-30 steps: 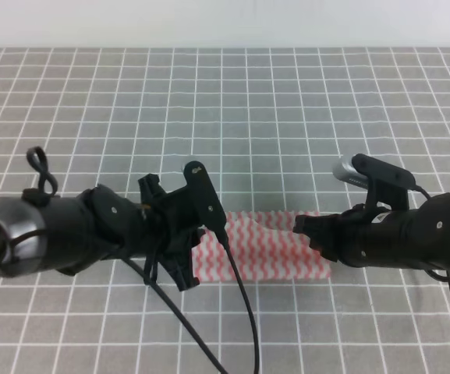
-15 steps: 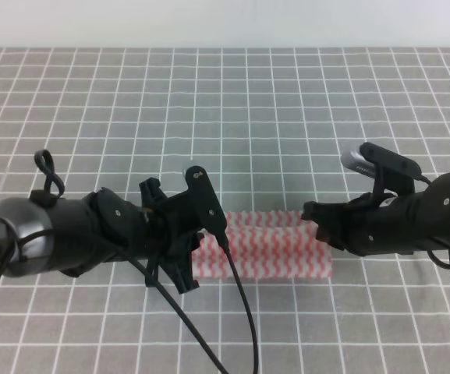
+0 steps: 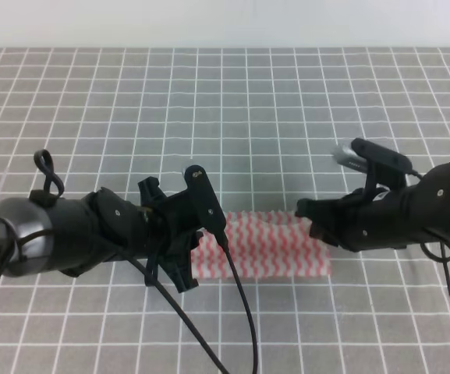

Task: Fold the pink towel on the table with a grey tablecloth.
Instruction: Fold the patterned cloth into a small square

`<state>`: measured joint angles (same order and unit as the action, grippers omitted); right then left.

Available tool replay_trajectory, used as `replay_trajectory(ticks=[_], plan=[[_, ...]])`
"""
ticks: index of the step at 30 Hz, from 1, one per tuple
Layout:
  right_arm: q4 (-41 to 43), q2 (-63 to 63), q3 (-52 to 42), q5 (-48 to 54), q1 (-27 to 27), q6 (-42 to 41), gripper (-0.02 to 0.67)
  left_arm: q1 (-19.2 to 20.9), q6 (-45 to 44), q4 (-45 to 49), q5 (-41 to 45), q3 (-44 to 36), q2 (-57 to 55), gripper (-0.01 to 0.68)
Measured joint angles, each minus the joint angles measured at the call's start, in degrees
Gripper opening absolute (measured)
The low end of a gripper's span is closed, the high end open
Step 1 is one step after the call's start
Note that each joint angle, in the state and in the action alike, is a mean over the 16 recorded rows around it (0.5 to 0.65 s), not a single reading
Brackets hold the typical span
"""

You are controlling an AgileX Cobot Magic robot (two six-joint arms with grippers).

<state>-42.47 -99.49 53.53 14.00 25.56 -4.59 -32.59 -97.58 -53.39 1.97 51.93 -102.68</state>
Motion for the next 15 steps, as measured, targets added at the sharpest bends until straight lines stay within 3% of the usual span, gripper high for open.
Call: replay_trajectory(ticks=[6, 15], plan=[[-0.02, -0.99, 0.46, 0.37, 0.01, -0.16, -0.015, 0.02, 0.18, -0.41, -1.15, -0.02, 0.05, 0.032], [-0.03, -1.41, 0.74, 0.3, 0.01, -0.64, -0.015, 0.09, 0.68, -2.51, -5.16, -0.06, 0.52, 0.214]])
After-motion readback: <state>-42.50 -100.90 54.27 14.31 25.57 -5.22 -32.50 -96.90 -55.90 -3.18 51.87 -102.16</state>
